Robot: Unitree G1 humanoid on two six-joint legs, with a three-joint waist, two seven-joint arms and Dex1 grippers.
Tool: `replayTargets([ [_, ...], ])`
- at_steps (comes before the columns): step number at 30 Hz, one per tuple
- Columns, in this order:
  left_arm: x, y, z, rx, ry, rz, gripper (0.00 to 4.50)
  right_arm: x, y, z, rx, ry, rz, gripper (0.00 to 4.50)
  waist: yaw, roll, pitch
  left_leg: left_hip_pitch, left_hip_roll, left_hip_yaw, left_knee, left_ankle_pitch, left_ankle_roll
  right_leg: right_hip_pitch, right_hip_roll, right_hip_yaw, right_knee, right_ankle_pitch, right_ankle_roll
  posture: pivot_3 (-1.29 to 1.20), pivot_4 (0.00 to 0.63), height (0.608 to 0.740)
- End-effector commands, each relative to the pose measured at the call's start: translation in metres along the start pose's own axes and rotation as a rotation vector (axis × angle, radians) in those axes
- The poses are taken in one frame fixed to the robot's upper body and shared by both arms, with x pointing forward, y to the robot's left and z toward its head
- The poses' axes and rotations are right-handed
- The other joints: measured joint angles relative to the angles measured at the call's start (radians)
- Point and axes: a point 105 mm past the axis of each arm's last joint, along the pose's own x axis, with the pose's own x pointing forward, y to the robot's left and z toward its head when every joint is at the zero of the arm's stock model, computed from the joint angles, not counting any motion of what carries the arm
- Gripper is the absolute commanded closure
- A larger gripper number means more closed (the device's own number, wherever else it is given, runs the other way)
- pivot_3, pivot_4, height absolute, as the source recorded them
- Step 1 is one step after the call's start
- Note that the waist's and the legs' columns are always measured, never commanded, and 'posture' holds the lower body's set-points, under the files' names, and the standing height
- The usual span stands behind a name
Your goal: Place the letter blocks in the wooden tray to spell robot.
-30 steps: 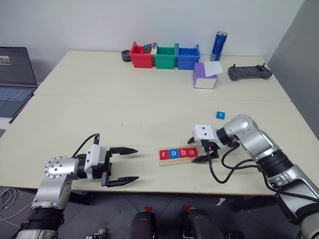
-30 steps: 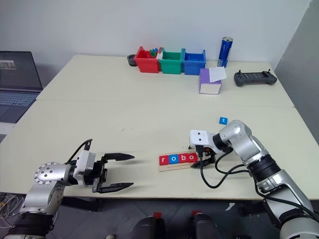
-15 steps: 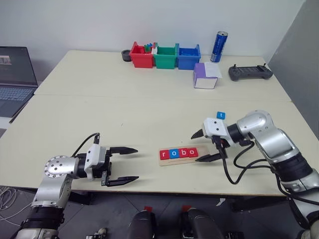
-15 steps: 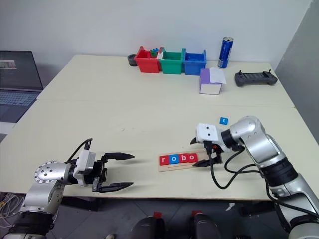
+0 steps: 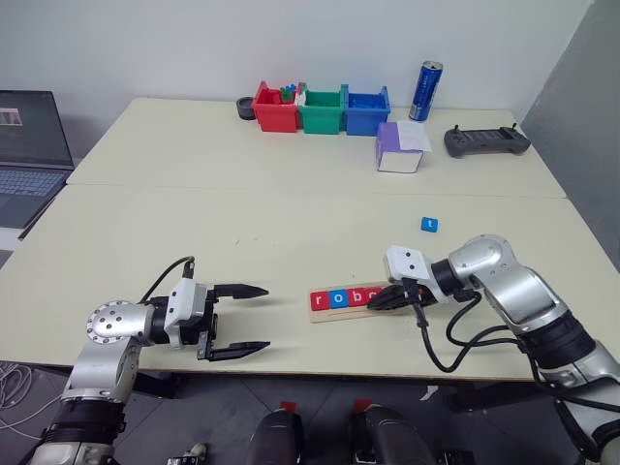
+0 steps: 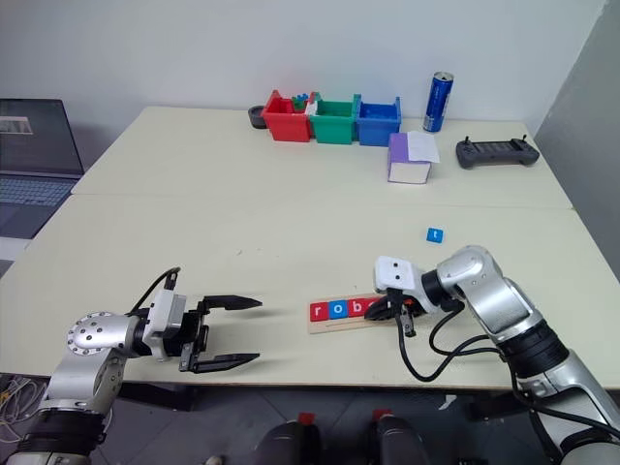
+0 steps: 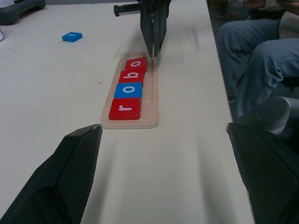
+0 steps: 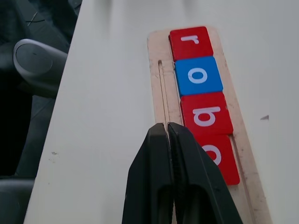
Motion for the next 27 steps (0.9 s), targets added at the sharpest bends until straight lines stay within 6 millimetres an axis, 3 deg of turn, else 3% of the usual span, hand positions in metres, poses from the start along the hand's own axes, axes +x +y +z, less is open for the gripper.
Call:
replayTargets([
  [1,-0.002,0.000,0.004,0.025,0.006,-0.008,0.00,-0.002,-0.002,0.009,-0.044,-0.026,0.006,4.48,0.000,0.000,0.000,0.000,0.000,0.000,0.000,0.000,0.000,0.000,0.000,0.000,0.000,0.000,0.000,0.00,0.150,0.740],
  [15,-0.003,0.000,0.006,0.028,0.014,0.000,0.00,0.006,-0.013,-0.001,-0.054,0.000,-0.003,4.48,0.000,0.000,0.000,0.000,0.000,0.000,0.000,0.000,0.000,0.000,0.000,0.000,0.000,0.000,0.000,0.00,0.150,0.740],
  [27,-0.004,0.000,0.006,0.030,0.017,-0.002,0.00,0.000,-0.012,0.000,-0.059,-0.011,-0.005,4.48,0.000,0.000,0.000,0.000,0.000,0.000,0.000,0.000,0.000,0.000,0.000,0.000,0.000,0.000,0.000,0.00,0.150,0.740],
])
